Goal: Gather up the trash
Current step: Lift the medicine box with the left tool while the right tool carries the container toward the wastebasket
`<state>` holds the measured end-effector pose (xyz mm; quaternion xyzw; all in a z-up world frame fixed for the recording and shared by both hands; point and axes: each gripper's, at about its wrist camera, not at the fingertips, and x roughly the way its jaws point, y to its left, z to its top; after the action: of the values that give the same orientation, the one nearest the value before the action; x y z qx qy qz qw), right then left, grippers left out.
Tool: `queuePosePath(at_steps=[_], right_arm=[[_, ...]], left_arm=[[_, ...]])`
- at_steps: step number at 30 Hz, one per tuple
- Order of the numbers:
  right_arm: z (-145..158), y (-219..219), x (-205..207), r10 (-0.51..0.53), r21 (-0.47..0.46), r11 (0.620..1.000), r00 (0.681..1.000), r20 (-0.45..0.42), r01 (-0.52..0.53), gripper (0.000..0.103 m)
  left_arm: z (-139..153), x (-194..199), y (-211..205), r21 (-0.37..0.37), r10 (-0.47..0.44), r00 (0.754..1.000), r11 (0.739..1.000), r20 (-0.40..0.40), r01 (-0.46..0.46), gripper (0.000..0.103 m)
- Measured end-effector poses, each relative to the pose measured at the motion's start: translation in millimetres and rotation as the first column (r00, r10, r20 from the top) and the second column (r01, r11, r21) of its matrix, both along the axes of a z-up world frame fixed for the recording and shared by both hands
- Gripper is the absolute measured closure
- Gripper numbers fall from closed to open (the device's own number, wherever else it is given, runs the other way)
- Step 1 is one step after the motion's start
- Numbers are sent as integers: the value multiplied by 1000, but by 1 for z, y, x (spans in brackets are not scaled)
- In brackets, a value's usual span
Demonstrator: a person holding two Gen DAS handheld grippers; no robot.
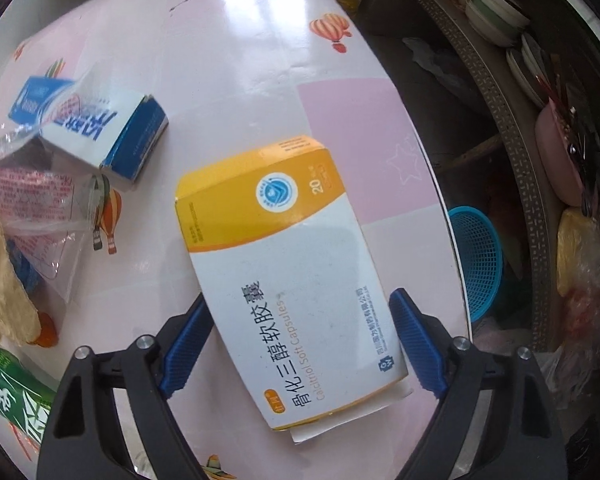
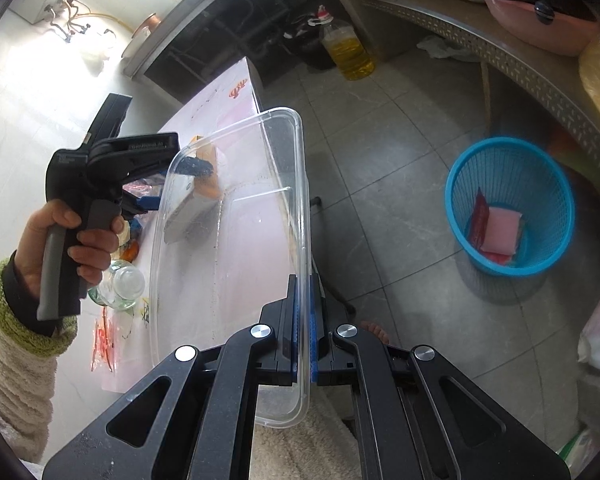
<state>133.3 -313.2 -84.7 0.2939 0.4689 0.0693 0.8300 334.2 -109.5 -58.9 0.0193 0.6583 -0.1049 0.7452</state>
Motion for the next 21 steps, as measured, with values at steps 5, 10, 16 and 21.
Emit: queuePosePath(at_steps=[5, 10, 16, 21], right_arm=[[-1, -10, -3, -20, 40, 999, 1000, 10, 19, 100], [1, -28, -10, -55, 81, 995, 998, 32, 53, 100], [1, -83, -34, -233, 80, 970, 972, 36, 230, 100], [-29, -147, -65, -431, 81, 898, 901, -41, 433, 100]], left_arm=[[13, -4, 4, -11, -18, 999, 1000, 45, 18, 25], [36, -15, 0, -38, -67, 992, 997, 103, 72, 25], [67, -37, -45, -79, -193, 964, 974, 181, 210, 25], [70, -53, -120, -104, -326, 927, 932, 184, 348, 25]])
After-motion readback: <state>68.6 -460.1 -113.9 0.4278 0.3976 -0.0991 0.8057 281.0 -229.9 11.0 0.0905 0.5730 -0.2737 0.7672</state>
